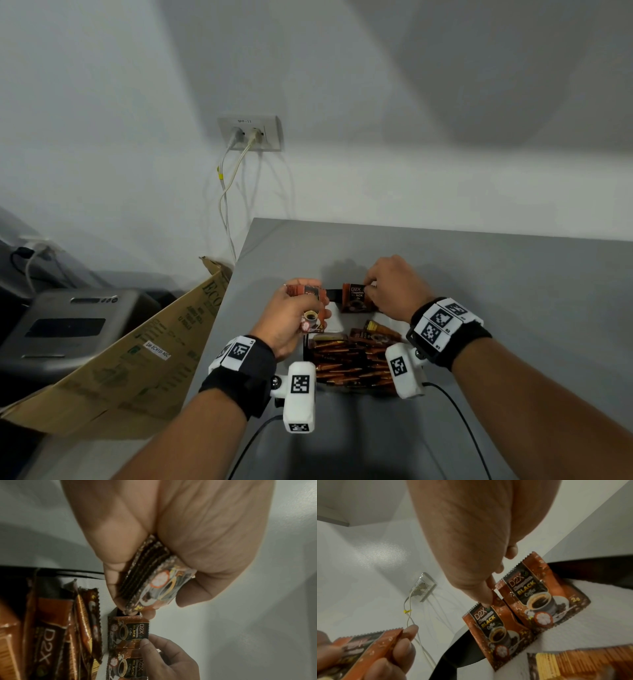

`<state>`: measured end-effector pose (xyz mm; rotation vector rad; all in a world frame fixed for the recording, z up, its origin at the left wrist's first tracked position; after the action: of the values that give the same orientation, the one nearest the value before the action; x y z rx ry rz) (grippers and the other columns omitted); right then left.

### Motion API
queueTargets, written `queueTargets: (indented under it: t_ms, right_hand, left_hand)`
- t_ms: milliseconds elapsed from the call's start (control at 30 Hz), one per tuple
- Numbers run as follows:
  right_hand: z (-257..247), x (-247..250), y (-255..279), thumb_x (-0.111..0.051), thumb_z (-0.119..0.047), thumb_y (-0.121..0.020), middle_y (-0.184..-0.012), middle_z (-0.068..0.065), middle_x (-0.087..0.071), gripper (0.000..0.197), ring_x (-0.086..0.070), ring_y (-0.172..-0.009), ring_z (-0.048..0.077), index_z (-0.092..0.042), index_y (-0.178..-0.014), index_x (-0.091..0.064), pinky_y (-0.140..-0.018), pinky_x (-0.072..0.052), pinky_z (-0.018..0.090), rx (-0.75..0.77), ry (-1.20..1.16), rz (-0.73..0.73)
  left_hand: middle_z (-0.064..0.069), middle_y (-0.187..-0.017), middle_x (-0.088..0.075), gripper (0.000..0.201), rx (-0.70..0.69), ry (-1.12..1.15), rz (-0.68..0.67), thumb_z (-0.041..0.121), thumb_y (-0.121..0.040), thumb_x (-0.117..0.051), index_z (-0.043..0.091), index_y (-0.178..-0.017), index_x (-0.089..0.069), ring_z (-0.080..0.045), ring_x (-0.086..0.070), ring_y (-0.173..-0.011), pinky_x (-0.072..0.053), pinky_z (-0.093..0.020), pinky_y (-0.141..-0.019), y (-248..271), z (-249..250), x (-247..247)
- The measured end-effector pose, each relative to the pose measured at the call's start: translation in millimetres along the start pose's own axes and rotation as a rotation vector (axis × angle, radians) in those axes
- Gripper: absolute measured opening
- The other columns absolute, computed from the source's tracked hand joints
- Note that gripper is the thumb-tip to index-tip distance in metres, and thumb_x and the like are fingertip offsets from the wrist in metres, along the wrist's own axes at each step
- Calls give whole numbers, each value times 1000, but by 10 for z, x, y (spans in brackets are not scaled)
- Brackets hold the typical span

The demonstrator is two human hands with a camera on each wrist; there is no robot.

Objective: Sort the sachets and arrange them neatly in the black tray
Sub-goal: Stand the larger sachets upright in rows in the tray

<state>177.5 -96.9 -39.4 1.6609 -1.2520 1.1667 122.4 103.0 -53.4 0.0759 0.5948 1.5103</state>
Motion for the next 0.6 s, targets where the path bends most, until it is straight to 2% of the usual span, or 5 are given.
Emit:
queueTargets:
  t_ms: [167, 267, 400, 533, 600]
  right_hand:
    - [-63, 206, 58, -61, -21, -91, -113, -2, -63, 21, -52, -110, 13, -19, -109, -73, -95, -45, 31, 19, -143, 25]
    - [-282, 432, 117, -64, -24, -92, -109, -12, -65, 24, -56, -94, -5, -25, -114, -70, -83, -44, 17, 57, -399, -53]
    - [-535, 541, 117, -72, -16, -88, -96, -11, -75, 20, -68, -86, -3, -25, -106, -75, -81, -49, 12, 91, -513, -180]
    - [-504, 590, 21, -71, -9, -87, -80, -10, -74, 14, -66, -70, -7, -21, -92, -76, -67, -45, 7, 19, -511, -51]
    - [-487, 537, -30, -67, -8, -88, -80, -10, -72, 13, -66, -66, -2, -18, -92, -75, -56, -44, 6, -5, -443, -21]
  left_hand:
    - [-19, -84, -69, 42, -11, 27, -23, -20, -73, -48, -2, -109, -61, -30, -67, -69, -56, -36, -61, -14, 27, 7]
    - [-23, -89, -67, 44, -65, 21, -67, -29, -77, -47, -2, -109, -61, -30, -68, -73, -59, -35, -61, -29, 87, -56]
    - [-19, -85, -69, 45, -125, 35, -124, -27, -73, -60, -1, -109, -60, -28, -69, -70, -59, -35, -61, -23, 199, -176]
    - [-19, -90, -69, 36, -148, 20, 28, -10, -80, -71, 4, -111, -59, -31, -68, -75, -57, -47, -73, -66, 232, -4]
    - [-14, -81, -64, 27, -143, 41, 120, -6, -85, -66, 6, -107, -57, -27, -64, -69, -54, -40, -64, -79, 221, 160]
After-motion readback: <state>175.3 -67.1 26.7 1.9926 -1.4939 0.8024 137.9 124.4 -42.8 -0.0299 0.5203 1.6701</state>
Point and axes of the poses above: each hand's wrist, its own y-axis away from the middle knuckle, its own x-axis out of the back of the hand, z = x × y, the point moved 4 cm from there along -y, towards the middle knuckle
